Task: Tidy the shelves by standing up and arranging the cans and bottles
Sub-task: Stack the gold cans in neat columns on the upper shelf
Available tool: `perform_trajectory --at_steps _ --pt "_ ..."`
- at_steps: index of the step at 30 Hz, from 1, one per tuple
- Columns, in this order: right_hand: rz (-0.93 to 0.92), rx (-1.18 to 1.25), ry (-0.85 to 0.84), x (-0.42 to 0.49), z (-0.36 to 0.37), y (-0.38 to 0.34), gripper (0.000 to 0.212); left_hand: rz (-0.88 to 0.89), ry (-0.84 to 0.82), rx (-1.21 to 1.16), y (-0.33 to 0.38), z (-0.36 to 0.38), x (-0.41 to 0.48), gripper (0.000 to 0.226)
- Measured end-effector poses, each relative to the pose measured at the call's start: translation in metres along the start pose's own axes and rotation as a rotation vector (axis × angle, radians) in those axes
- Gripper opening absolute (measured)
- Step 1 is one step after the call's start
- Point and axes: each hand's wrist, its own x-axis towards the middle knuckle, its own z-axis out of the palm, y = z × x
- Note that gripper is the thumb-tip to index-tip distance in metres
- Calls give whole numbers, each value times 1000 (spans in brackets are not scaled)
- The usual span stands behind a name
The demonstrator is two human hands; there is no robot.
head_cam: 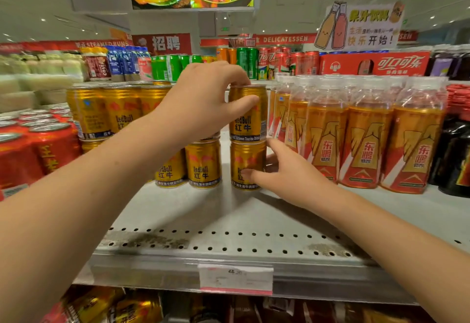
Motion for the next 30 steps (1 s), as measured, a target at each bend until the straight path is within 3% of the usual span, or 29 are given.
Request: perform_trajectory --at_steps 8,15,18,21,23,27,30 --pt "25 24 -110 15 6 -10 66 -9 -47 -31 -25 0 -3 39" --pt "44 -36 -143 2 10 -19 80 24 18 24 -20 5 -9 41" --pt "14 -123 -7 -24 1 -13 78 95 129 5 -6 11 -12 39" --pt "-6 -151 129 -57 -26 3 38 217 167 -70 25 26 -13 29" --pt "16 -174 248 -78 -49 16 17 278 102 -142 48 41 -14 24" --pt "136 -236 490 -110 -94 50 18 220 -196 -208 84 81 -9 16" --pt "215 -270 542 -118 -117 73 15 90 -297 -203 97 106 -2 18"
